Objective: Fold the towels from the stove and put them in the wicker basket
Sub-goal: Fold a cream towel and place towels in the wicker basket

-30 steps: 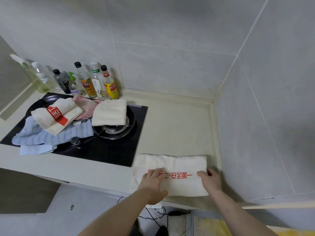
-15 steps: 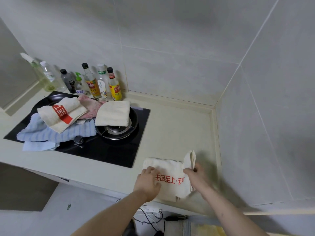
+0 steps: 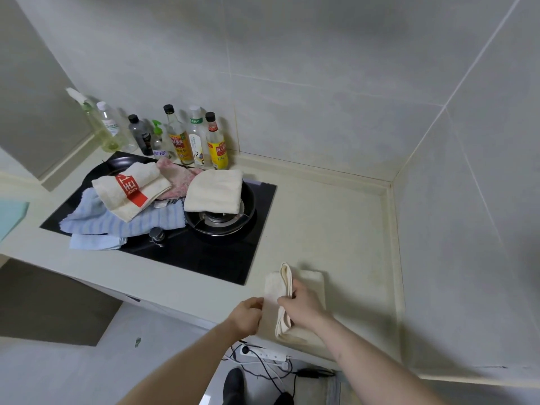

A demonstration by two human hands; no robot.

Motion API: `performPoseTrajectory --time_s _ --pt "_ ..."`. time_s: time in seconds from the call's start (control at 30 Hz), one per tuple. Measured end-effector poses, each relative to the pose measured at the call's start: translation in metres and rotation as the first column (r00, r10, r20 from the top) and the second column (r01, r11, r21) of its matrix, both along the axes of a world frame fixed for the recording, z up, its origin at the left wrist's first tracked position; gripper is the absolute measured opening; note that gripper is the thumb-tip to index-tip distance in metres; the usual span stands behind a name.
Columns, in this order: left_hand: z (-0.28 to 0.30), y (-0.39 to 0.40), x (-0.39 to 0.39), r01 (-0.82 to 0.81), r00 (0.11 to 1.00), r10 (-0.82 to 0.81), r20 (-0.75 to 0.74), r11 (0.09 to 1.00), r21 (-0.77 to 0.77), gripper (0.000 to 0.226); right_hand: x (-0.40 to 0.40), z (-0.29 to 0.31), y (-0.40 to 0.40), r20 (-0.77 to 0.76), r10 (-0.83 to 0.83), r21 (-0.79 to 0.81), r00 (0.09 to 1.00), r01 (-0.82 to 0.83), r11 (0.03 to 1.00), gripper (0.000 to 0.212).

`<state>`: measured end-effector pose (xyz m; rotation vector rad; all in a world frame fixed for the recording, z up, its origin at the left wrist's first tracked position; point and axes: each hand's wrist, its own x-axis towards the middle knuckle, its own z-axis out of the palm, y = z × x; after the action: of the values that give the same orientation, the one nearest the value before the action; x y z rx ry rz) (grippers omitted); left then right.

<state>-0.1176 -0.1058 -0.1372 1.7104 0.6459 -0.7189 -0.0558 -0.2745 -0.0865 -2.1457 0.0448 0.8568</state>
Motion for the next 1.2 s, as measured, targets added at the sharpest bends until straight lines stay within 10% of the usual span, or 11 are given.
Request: performPoseTrajectory --time_s 0.23,0.37,0.47,0.7,0.9,1.2 --pt "0.013 0.004 -0.001 -0.022 0.999 0.018 -0.047 0.996 -0.084 0.051 0.0 -0.018 0.017 0.014 0.081 -0.072 0.997 -0.08 0.994 0.026" --pt "0.01 0.003 0.004 -0.104 0.994 0.103 -0.03 0.994 -0.027 0.046 -0.004 -0.034 0.017 -0.176 0.036 0.035 0.984 -0.03 0.999 0.068" --pt "0.01 0.001 0.008 -0.122 0.99 0.111 0.091 0.986 0.116 0.04 -0.007 -0.036 0.006 0.02 -0.064 -0.036 0.998 0.064 0.997 0.052" --pt "0.012 -0.011 0.02 0.273 0.877 -0.448 0.17 0.758 0.592 0.035 -0.015 -0.056 -0.042 0.142 -0.112 -0.192 0.983 0.139 0.971 0.03" --pt "0.011 -0.015 0.04 0.228 0.902 -0.398 0.17 0.77 0.596 0.056 0.012 -0.047 -0.054 0.257 -0.317 -0.159 0.913 0.364 0.918 0.035" --pt "0.012 -0.009 0.088 0.378 0.911 -0.411 -0.026 0.811 0.447 0.075 0.055 -0.058 -0.06 -0.087 -0.322 -0.087 0.943 0.315 0.945 0.028"
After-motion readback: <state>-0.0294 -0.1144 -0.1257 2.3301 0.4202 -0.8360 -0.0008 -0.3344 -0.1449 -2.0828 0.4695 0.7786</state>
